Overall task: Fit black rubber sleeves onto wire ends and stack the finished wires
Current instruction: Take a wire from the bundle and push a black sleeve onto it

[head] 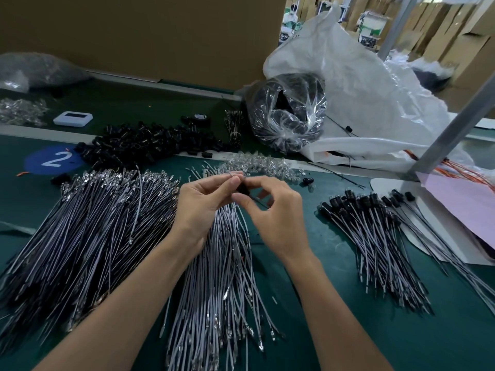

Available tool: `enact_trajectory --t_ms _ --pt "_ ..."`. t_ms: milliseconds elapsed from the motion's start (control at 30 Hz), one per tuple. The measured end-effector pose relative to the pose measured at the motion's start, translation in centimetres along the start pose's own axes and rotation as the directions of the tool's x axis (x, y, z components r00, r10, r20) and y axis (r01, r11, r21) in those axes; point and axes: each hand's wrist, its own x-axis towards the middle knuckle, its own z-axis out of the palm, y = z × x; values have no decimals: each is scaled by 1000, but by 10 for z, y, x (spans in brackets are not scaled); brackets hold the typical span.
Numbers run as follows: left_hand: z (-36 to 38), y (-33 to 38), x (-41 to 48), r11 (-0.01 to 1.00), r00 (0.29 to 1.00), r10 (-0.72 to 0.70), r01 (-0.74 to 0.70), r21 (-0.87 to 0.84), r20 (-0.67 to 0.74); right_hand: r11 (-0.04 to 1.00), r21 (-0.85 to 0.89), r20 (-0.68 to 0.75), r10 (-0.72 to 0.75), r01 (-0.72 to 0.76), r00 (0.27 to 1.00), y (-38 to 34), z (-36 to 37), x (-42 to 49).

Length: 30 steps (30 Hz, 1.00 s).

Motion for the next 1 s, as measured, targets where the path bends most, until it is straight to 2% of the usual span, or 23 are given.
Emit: enact_trajectory --t_ms 133,200,333,467,567,733,867,1000 --pt "1 0 -2 984 993 117 -115 136 -6 998 -61 -7 13 -13 1000 0 -1 -2" --pt "1 3 -3 979 987 157 -151 140 -31 996 -87 15 30 -28 999 1 0 -1" --pt "-11 19 2 977 956 212 -201 74 -205 989 -132 73 77 -67 994 6 -4 0" --pt "-28 35 11 958 887 273 -286 20 -372 974 -221 68 70 -53 995 10 -13 4" --pt "-28 34 12 952 872 293 -306 32 -393 980 -177 98 108 -89 989 10 -16 5" --pt "-32 34 14 950 852 295 -310 39 -432 988 40 119 142 -148 983 8 -19 7" --pt "-34 33 15 943 843 331 -309 122 -424 986 89 102 129 -138 986 9 -21 8" --pt "-36 33 16 945 848 326 -305 117 -418 985 115 109 115 -127 987 10 -22 8"
